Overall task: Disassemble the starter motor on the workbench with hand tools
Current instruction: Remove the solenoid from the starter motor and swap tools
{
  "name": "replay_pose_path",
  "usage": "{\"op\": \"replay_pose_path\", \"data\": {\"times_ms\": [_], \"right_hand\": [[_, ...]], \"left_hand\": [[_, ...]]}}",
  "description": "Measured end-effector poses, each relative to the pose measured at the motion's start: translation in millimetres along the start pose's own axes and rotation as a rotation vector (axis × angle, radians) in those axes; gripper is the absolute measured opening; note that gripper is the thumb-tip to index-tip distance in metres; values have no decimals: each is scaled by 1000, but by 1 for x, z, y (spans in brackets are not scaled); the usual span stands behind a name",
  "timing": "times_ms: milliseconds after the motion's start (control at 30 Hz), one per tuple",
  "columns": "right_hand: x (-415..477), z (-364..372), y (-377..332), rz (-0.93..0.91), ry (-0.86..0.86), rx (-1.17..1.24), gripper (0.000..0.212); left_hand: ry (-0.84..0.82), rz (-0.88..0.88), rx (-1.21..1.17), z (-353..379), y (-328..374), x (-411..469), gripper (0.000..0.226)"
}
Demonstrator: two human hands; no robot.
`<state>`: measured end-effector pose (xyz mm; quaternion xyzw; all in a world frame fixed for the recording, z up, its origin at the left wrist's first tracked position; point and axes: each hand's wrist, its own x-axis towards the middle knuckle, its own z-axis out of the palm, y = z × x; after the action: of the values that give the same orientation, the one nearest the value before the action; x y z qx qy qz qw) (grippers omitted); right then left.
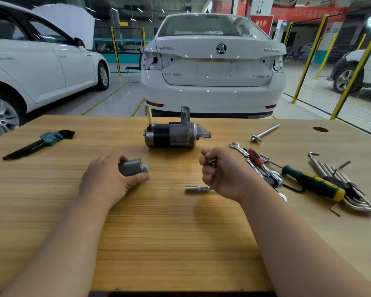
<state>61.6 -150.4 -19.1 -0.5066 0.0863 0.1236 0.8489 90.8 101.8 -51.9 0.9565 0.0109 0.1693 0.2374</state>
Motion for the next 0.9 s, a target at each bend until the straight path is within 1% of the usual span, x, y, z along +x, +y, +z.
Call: {"op": "replay_pose_path", "data": {"times_ms": [67,100,167,233,300,333,400,433,467,533,633,667,700,733,800,833,900], "right_hand": [[-10,-3,4,-7,96,-135,17],[-16,-4,6,-14,131,-174,17],[-25,-7,11,-7,163,-207,19],[-32,-9,14,34,182,-264,19],[-37,-10,16,50,211,-378,23],[-38,-10,17,30,229,-488,29],[-38,-13,19,-61,260,-788,46],[-38,-14,21,-119,253,-902,49],[-37,-15,22,-174,231,-947,52],[-38,-18,20,-246,190,-876,52],[-38,-29,6,-339,187,-744,52],[-36,-33,1,-326,194,-654,54],[-36,-36,-5,-273,201,-519,58],[-34,-40,-10,-195,200,-356,63],[-34,-47,-18,-40,163,-48,67],[-34,-51,-21,20,138,61,66],[-35,-61,-23,88,78,160,66]], "left_hand": [[-57,-25,132,-1,16,-10,61],[-68,-50,147,0,25,-16,60],[-82,-97,74,5,45,-27,60],[-116,-128,-41,12,65,-37,57],[-182,-159,-151,16,83,-43,57],[-223,-186,-225,17,92,-46,57],[-303,-274,-459,19,109,-49,61],[-348,-336,-585,18,117,-51,63],[-410,-402,-708,17,127,-53,63],[-555,-476,-931,16,144,-58,62],[-679,-437,-1130,15,164,-61,57],[-704,-410,-1179,15,169,-62,53],[-720,-383,-1214,15,174,-62,49],[-719,-355,-1238,15,178,-63,46],[-651,-257,-1229,20,182,-62,41],[-594,-191,-1194,24,183,-62,38],[-474,-76,-1152,32,184,-62,28]]}}
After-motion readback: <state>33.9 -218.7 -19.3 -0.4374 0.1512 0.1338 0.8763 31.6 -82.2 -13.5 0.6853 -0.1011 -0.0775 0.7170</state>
